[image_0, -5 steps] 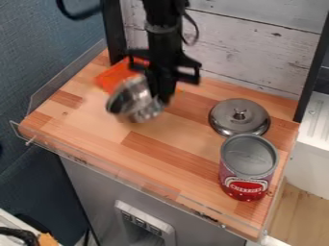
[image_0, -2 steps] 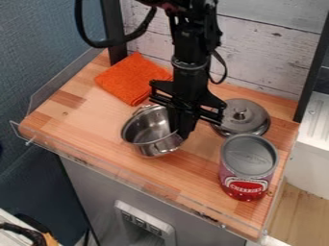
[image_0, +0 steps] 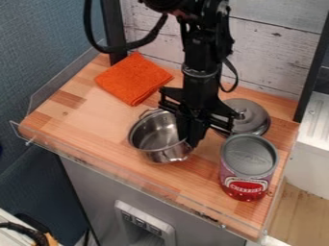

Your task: Moved the silver pot to the left side of the can

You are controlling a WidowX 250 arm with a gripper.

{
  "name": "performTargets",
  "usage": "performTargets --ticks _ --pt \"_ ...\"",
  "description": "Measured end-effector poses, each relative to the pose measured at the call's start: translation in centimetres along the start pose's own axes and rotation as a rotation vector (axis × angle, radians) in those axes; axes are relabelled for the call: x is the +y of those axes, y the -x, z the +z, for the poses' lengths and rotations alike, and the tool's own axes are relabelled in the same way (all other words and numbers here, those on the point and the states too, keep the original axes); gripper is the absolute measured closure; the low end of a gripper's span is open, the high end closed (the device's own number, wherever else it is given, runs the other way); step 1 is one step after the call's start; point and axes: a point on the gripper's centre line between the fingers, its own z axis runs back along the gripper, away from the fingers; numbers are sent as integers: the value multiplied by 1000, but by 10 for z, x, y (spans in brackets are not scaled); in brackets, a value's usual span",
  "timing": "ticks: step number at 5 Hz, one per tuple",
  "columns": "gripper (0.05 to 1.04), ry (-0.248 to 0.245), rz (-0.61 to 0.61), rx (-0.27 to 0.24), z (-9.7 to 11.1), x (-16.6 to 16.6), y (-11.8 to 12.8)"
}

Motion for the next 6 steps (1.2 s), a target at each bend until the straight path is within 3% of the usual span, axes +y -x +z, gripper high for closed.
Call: performTargets --ticks 1,2,3,4,6 --pt "636 10 -3 15 -1 -2 2" --pt "317 20 -16 24 -1 -3 3" --pt "87 1 -7 32 1 -1 6" --pt "78 -22 -35 -39 26 -2 6" --pt "83 -41 -29 -62 42 2 13"
